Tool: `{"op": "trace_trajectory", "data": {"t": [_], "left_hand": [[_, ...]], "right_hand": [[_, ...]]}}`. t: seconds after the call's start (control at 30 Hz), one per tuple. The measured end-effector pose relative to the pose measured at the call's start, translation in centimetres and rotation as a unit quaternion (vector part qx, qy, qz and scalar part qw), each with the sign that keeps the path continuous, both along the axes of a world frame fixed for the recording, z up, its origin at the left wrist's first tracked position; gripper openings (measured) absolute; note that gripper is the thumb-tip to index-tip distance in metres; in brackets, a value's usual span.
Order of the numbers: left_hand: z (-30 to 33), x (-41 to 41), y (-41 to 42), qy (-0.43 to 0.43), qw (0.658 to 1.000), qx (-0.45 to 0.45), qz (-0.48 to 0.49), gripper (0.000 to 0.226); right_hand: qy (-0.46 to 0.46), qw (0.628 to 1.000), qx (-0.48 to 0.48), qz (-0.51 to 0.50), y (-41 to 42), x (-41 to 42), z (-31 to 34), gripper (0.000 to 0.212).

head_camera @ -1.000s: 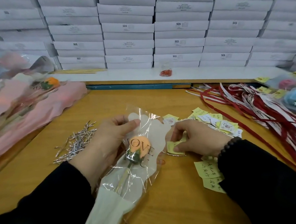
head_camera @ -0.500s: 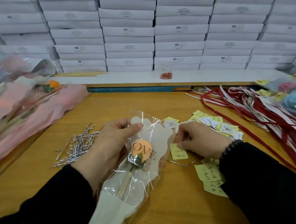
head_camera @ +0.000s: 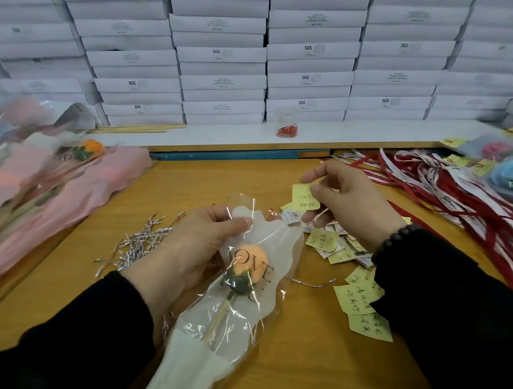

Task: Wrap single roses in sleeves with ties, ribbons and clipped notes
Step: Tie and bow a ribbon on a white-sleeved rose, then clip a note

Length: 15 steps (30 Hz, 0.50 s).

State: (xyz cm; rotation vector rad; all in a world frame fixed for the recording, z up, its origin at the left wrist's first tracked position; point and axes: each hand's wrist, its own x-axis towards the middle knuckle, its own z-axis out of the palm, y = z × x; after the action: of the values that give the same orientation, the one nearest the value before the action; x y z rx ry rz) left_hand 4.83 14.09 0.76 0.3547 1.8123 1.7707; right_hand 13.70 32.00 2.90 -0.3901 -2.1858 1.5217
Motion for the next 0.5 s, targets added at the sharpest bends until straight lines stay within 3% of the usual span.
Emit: {"op": "trace_trajectory", "data": {"t": [0.13, 0.3, 0.4, 0.47, 0.5], "left_hand": [[1.0, -0.3, 0.6, -0.005, 1.000, 0.011, 0.006, 0.002], [0.7, -0.8, 1.0, 0.007, 1.000, -0.003, 0.009, 0.006], [0.5, -0.4, 1.0, 0.014, 1.000, -0.003, 0.021, 0.016], [0.1, 0.1, 0.9, 0.021, 1.000, 0.002, 0.014, 0.003], [-0.1, 0.2, 0.9, 0.024, 1.000, 0.013, 0.016, 0.012]], "right_hand": [[0.050, 0.999, 0.010, -0.007, -0.1, -0.8, 0.6, 0.026], [0.036, 0.998, 0.002, 0.042, -0.9, -1.7, 0.2, 0.040], [0.030, 0.997, -0.014, 0.074, -1.2, -1.7, -0.2, 0.039], [0.026, 0.996, -0.008, 0.084, -1.3, -1.6, -0.3, 0.036], [0.026, 0.996, -0.006, 0.087, -1.4, -1.5, -0.3, 0.035]]}}
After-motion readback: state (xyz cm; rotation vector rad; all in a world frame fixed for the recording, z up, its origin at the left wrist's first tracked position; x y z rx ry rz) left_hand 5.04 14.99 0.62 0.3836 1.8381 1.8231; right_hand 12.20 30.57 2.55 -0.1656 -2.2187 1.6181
